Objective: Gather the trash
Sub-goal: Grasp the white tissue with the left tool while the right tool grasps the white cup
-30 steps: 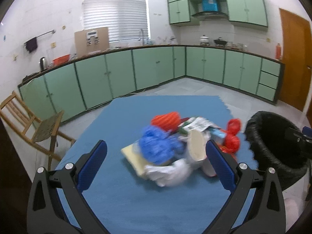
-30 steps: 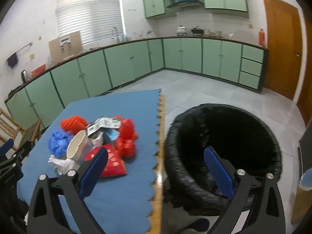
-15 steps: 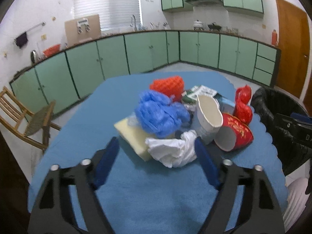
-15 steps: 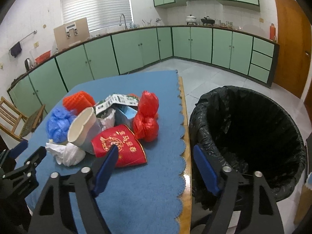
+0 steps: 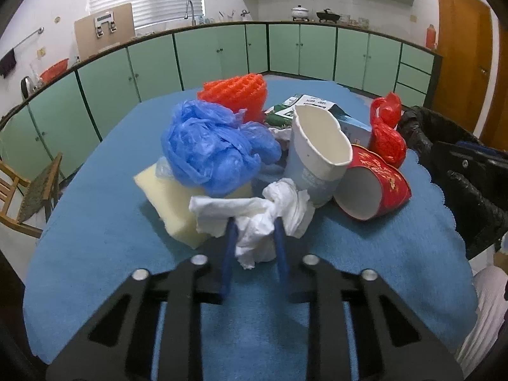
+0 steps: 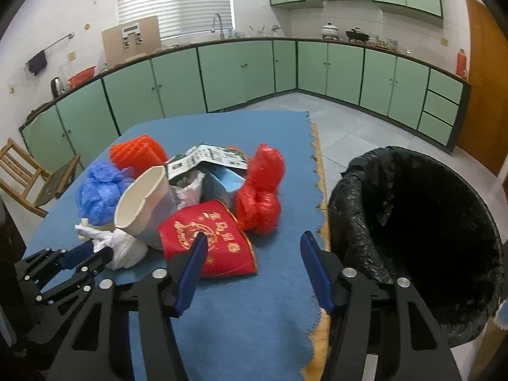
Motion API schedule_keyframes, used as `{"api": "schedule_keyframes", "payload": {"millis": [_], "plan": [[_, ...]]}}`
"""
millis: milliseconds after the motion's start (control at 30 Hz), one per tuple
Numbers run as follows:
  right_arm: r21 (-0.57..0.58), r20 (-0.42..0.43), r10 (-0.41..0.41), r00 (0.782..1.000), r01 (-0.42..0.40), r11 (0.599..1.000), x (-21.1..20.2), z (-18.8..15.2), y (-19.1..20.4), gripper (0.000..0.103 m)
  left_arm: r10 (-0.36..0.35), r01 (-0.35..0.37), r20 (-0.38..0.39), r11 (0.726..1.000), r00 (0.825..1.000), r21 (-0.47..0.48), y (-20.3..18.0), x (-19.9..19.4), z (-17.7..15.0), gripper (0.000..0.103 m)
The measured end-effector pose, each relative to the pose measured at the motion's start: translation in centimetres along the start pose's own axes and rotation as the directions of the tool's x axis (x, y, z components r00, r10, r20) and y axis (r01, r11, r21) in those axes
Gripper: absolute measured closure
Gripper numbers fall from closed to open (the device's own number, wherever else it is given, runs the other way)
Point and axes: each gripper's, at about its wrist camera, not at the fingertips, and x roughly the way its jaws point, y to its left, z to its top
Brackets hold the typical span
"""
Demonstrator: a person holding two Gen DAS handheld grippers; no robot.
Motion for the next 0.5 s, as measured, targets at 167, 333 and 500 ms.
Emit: {"api": "schedule_keyframes", "payload": {"millis": [167, 333, 500], "plan": [[-0.01, 0.01, 0.037, 0.999, -0.036, 0.999, -0.2, 0.4, 1.4, 0.053, -0.005, 0.005, 0.025, 1.0, 1.0, -0.015, 0.5, -1.3, 0.4, 0.095], [-0.032, 0.035, 0.082, 0.996, -0.08, 0.996, -0.6, 0.9, 3.6, 0.053, 0.006, -0.003, 0.064, 0.999, 0.998, -0.042, 1.7, -3.5, 1.1, 0.096], [-0.038, 0.034, 0.129, 0.991, -0.127, 0.991, 0.0, 1.1, 5.7, 0.053, 0.043, -0.034, 0.116, 0.996, 0.992, -0.08, 3.7, -6.0, 1.8, 0.096]]}}
